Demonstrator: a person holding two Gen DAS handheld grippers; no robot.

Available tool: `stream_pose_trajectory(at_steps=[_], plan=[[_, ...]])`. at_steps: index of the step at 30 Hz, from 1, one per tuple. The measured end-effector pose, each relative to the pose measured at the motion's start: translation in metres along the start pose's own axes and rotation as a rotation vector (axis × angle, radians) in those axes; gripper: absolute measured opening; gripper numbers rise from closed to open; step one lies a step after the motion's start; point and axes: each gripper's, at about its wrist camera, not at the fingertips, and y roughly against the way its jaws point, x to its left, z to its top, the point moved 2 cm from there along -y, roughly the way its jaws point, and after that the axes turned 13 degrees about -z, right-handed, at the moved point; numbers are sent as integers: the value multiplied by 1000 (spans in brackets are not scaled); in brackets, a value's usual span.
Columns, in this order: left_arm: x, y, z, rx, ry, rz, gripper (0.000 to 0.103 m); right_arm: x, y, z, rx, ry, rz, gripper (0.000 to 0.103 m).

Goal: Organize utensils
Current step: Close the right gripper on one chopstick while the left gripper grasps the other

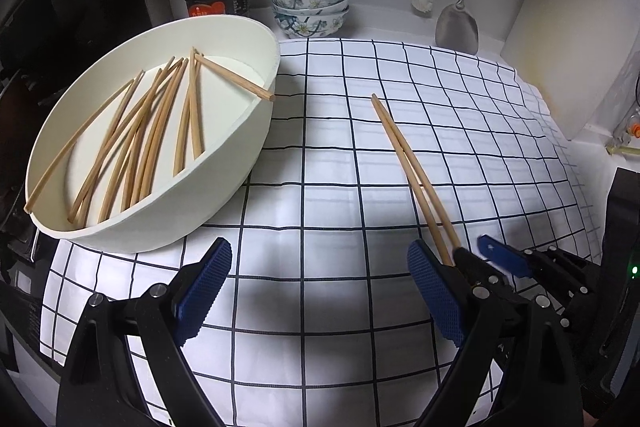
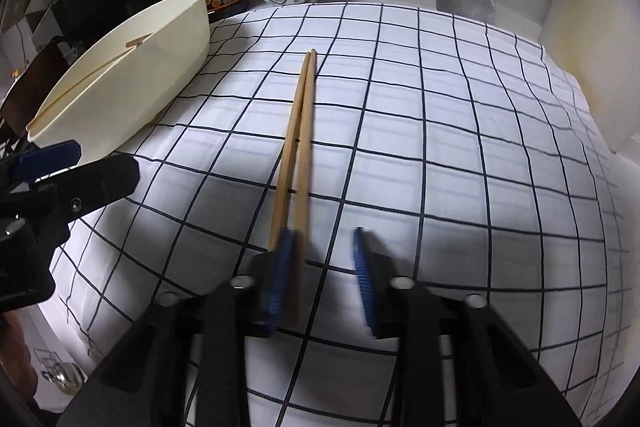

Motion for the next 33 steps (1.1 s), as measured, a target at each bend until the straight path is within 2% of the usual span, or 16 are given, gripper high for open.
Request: stream_pose_trajectory(at_steps=[1,7,14,23,30,32,33], plan=[[-1,-1,0,2,-1,-2,88,0,-1,0,-5,9,-9,7],[-14,-13,4,11,-20,-23,88,-11,-2,-1,-21,-6,-13,6],[-33,-38,8,34,-40,-49,88,-45,-4,-8,-16,-75,-51,6],[-47,-74,7,79,-41,-43,88,-82,-1,-22,-7,-138,-99,6],[-57,-87,2,84,-75,-17,90,-91,1,-26,-12,-153,-82,7],[-58,-88,2,79,-80,-13,91,-91,0,-24,-12,-152,-80,18],[-59,-88,2,76,-81,-13,91,-90,0,-23,-15,-148,-82,19]])
